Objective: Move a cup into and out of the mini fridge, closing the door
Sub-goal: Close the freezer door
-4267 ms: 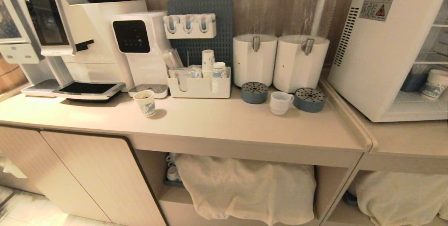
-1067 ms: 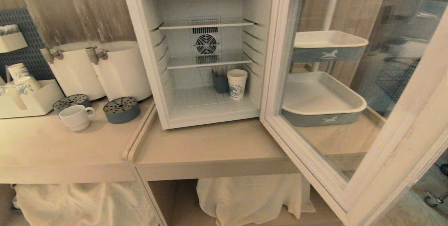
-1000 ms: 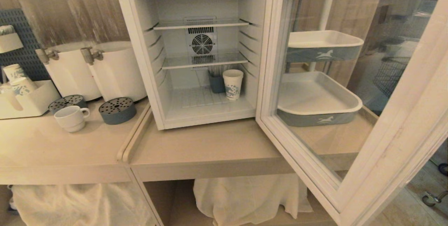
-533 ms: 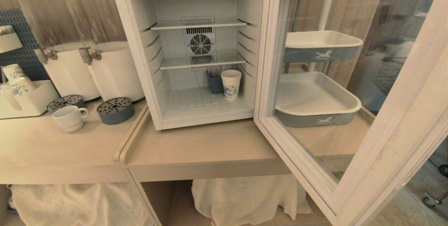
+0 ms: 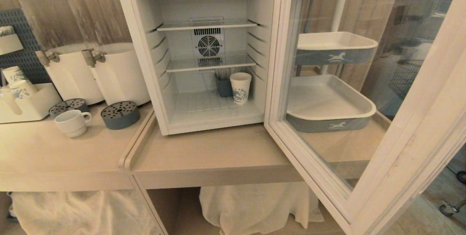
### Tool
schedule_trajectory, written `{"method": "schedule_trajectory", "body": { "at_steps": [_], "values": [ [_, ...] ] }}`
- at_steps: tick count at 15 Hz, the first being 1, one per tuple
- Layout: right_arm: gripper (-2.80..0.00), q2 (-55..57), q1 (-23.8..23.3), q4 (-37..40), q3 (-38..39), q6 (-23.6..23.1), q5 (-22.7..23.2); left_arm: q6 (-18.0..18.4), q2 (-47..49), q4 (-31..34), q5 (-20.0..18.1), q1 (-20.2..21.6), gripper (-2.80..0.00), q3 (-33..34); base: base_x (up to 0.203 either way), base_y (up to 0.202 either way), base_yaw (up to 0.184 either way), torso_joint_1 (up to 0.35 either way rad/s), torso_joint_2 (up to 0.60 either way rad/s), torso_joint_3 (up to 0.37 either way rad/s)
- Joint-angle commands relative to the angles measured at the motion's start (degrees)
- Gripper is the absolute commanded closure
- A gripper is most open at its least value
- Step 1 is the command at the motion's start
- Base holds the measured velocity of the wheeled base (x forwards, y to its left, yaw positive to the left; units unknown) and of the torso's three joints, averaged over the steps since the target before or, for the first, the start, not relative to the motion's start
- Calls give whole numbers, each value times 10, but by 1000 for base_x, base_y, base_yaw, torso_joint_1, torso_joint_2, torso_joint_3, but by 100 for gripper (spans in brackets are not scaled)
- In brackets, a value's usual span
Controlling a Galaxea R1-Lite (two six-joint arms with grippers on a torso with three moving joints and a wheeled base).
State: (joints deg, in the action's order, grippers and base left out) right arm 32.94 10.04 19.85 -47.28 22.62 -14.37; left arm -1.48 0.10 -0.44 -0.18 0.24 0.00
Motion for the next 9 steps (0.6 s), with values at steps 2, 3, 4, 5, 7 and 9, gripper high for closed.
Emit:
{"method": "schedule_trajectory", "body": {
  "at_steps": [2, 3, 4, 5, 7, 9],
  "values": [
    [0, 119, 19, -27, -22, -21, 130, 0, 0, 0, 0, 0, 0, 0, 0, 0, 0, 0, 0, 0],
    [0, 134, 18, -64, -24, -41, 194, 0, 0, -1, 0, 0, 0, 0, 0, 0, 0, 0, 0, 0],
    [0, 145, 16, -95, -24, -55, 228, 0, 0, 0, 0, 0, 0, 0, 0, 0, 0, 0, 0, 0],
    [0, 151, 10, -104, -24, -61, 241, 0, 0, 0, 0, 0, 0, 0, 0, 0, 0, 0, 0, 0],
    [0, 182, -52, -131, -23, -69, 325, 0, 0, -1, 0, 0, 0, 0, 0, 0, 0, 0, 0, 0],
    [0, 208, -159, -169, -14, -76, 473, 0, 0, -1, 0, 0, 0, 0, 0, 0, 0, 0, 0, 0]
  ]
}}
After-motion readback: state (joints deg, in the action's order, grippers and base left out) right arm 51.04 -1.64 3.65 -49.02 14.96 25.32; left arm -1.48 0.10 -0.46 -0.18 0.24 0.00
